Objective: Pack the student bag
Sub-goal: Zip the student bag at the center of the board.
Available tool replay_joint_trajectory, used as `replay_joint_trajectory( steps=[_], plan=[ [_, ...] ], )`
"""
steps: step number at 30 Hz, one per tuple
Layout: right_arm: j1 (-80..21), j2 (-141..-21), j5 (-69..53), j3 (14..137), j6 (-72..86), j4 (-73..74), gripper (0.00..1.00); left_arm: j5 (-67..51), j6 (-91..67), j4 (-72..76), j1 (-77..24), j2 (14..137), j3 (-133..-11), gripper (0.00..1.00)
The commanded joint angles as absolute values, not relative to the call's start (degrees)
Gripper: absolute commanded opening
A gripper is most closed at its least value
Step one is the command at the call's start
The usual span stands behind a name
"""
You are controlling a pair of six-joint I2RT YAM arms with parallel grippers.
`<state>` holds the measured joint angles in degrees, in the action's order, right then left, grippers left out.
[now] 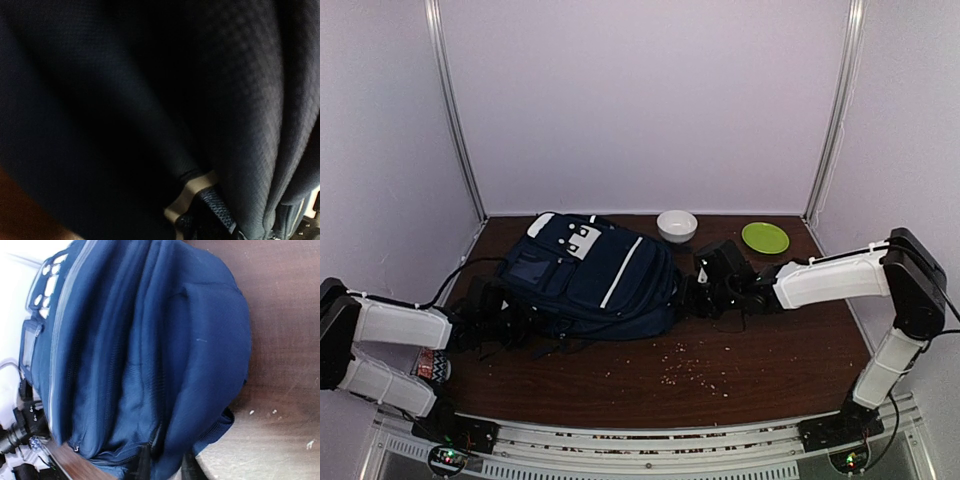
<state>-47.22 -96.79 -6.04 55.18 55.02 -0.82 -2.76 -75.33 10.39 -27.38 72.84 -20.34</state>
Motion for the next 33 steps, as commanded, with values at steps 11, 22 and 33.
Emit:
replay_joint_trajectory(
  steps=[11,22,33],
  plan=[
    [-61.39,-78.19,7.55,52.07,41.53,-0.4,0.58,-6.13,-77.31,21.48,-27.32,67.74,-20.06,0.0],
    [-68.27,-99.9,2.05,64.31,40.88,-15.75,0.5,-2.63,-78.6,15.58,-32.72,58.82,-24.2,0.0],
    [-69.92,-110.59,-2.26,71.6,42.04,-15.36,0.51,-3.88,-80.63,17.98,-35.96,58.9,-25.56,0.0]
  ],
)
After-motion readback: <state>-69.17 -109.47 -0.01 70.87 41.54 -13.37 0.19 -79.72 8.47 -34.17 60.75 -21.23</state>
